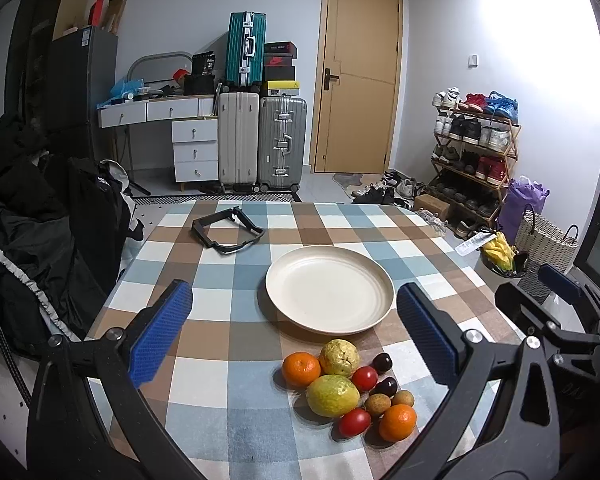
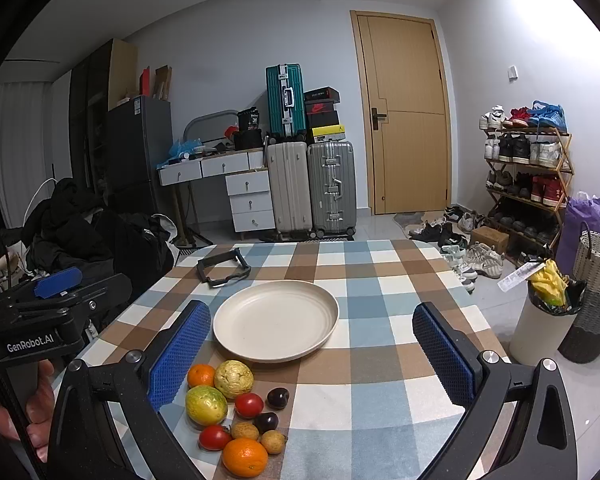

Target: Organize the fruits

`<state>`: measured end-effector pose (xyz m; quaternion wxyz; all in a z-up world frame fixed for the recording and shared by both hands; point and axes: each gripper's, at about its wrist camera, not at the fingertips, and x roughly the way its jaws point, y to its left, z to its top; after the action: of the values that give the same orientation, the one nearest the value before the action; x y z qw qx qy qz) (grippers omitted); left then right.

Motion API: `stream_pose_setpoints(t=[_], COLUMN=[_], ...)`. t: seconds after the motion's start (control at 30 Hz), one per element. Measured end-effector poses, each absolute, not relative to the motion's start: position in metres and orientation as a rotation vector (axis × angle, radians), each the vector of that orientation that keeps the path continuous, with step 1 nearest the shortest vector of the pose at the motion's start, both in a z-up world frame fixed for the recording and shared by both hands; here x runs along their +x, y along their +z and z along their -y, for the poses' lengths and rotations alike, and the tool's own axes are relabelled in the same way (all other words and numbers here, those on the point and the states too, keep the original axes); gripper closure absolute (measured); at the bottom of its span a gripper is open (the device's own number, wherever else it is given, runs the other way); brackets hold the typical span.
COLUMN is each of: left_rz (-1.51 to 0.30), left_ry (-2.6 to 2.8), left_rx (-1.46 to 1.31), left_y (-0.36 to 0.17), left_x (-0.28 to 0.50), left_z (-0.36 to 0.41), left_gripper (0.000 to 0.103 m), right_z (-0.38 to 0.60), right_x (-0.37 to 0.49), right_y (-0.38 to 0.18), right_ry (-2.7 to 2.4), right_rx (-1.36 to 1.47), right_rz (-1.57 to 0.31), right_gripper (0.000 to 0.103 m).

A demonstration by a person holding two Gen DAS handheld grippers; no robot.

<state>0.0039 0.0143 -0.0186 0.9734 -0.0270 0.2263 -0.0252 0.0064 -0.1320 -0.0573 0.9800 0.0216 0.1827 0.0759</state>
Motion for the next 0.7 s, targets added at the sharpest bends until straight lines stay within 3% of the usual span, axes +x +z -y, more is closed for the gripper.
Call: stream_pose_setpoints(t=[0.7], left_rz=[-0.485], left_ry=[-0.076], left_rx=[-0.075], left_y=[-0.0185], left_x=[0.0051], left_z=[-0.0168], left_gripper=[0.001], right_z=[0.1321], right_x=[0.0067], right_y=[-0.0577], right_ry=[0.152], right_rx=[0.042], right_rz=[-0.37], right_gripper=[0.0])
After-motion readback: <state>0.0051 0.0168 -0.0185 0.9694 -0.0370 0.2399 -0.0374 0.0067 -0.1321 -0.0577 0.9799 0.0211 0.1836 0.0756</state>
